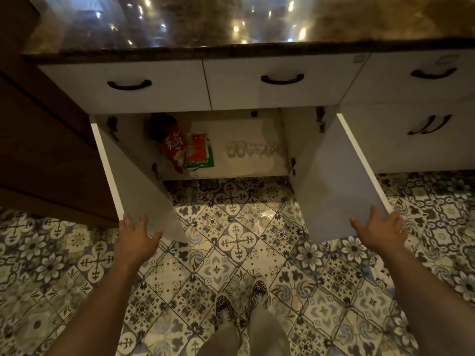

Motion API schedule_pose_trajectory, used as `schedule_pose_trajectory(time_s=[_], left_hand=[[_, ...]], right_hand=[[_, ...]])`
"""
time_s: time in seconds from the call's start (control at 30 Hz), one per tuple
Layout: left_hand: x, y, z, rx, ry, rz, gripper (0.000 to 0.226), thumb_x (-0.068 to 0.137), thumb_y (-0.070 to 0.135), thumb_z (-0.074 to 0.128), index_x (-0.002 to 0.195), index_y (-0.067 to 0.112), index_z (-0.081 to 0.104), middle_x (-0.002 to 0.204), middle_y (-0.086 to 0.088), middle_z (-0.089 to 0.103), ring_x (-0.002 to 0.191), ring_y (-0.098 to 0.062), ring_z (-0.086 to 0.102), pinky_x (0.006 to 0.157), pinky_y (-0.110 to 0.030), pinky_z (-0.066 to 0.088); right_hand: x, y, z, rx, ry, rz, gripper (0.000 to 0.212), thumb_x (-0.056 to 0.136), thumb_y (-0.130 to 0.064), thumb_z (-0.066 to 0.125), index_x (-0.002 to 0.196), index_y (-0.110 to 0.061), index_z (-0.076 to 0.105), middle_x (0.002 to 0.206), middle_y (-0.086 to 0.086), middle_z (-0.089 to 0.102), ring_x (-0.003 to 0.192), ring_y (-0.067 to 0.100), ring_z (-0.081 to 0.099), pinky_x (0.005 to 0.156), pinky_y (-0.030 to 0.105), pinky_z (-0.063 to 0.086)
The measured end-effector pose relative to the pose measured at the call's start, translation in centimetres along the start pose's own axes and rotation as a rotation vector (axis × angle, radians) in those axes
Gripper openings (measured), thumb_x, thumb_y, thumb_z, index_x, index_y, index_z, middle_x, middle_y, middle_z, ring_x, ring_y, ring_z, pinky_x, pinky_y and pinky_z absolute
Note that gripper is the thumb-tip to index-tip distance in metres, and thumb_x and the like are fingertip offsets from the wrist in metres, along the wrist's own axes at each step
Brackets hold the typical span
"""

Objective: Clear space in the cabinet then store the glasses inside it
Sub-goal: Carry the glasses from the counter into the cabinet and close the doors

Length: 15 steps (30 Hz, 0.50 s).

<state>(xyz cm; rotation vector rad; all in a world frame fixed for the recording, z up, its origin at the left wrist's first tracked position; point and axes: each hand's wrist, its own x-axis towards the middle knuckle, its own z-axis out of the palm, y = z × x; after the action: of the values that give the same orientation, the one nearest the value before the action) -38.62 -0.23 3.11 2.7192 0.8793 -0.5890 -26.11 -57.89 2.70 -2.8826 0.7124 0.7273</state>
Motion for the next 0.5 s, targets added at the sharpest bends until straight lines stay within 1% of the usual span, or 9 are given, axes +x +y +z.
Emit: schedule_pose_trajectory(time_s=[0.1, 0.17, 0.2, 0.27, 0.37, 0.43, 0.5], left_hand=[[0.0, 0.2, -0.1, -0.009, -0.013, -0.018, 0.075, 0.099, 0.059, 0.044, 0.161, 0.024, 0.02, 0.169, -0.019, -0.003, 0.155, -0.039, -0.002, 0.121, -0.059, 0.023], [-0.1, 0.3, -0.2, -0.013, -0.012, -0.035, 0.073, 0.099, 0.056, 0.046, 0.16, 0.023, 0.023, 0.169, -0.02, -0.001, 0.154, -0.044, 0.001, 0.12, -0.06, 0.025], [-0.1, 0.4, -0.3, -0.017, -0.01, -0.035, 0.073, 0.099, 0.055, 0.048, 0.16, 0.021, 0.025, 0.169, -0.02, 0.001, 0.153, -0.045, 0.004, 0.119, -0.06, 0.027], [0.0, 0.6, -0.6, -0.045, 0.003, -0.027, 0.074, 0.098, 0.052, 0.053, 0.159, 0.018, 0.028, 0.168, -0.021, 0.008, 0.152, -0.046, 0.011, 0.117, -0.058, 0.031], [0.1, 1.3, -1.3, -0.093, 0.022, -0.014, 0.075, 0.095, 0.052, 0.056, 0.157, 0.016, 0.032, 0.163, -0.019, 0.023, 0.146, -0.043, 0.026, 0.11, -0.058, 0.04], [0.2, 2.1, -1.5, -0.106, 0.028, 0.014, 0.076, 0.094, 0.052, 0.058, 0.156, 0.015, 0.034, 0.158, -0.019, 0.031, 0.142, -0.042, 0.034, 0.107, -0.057, 0.043], [0.3, 3.2, -1.6, -0.118, 0.023, 0.039, 0.076, 0.094, 0.052, 0.059, 0.155, 0.016, 0.034, 0.158, -0.019, 0.032, 0.141, -0.041, 0.037, 0.107, -0.056, 0.044]], right_hand=[[0.2, 0.6, -0.3, 0.061, -0.01, 0.011, 0.081, 0.092, -0.066, 0.052, 0.153, -0.019, 0.028, 0.163, 0.032, 0.005, 0.152, 0.045, 0.006, 0.118, 0.06, 0.023], [0.1, 0.7, -0.3, 0.073, -0.012, -0.001, 0.082, 0.091, -0.065, 0.054, 0.152, -0.016, 0.031, 0.162, 0.032, 0.007, 0.152, 0.045, 0.008, 0.116, 0.06, 0.027], [0.0, 0.7, -0.3, 0.067, -0.006, -0.011, 0.082, 0.09, -0.065, 0.055, 0.151, -0.014, 0.033, 0.16, 0.033, 0.011, 0.15, 0.046, 0.011, 0.115, 0.059, 0.029], [-0.4, 0.4, -0.3, 0.047, 0.018, -0.029, 0.084, 0.089, -0.066, 0.056, 0.149, -0.011, 0.036, 0.155, 0.035, 0.022, 0.146, 0.048, 0.019, 0.113, 0.056, 0.032], [-1.5, -0.8, -0.6, 0.044, 0.061, -0.04, 0.087, 0.088, -0.066, 0.058, 0.15, -0.01, 0.033, 0.144, 0.037, 0.037, 0.136, 0.05, 0.033, 0.109, 0.054, 0.037], [-2.5, -1.9, -0.6, 0.063, 0.11, -0.041, 0.085, 0.089, -0.059, 0.06, 0.15, -0.009, 0.031, 0.135, 0.037, 0.046, 0.127, 0.051, 0.042, 0.104, 0.055, 0.042], [-3.1, -3.0, -0.6, 0.087, 0.158, -0.031, 0.078, 0.093, -0.049, 0.06, 0.149, -0.004, 0.03, 0.13, 0.037, 0.051, 0.121, 0.051, 0.048, 0.097, 0.056, 0.047]])
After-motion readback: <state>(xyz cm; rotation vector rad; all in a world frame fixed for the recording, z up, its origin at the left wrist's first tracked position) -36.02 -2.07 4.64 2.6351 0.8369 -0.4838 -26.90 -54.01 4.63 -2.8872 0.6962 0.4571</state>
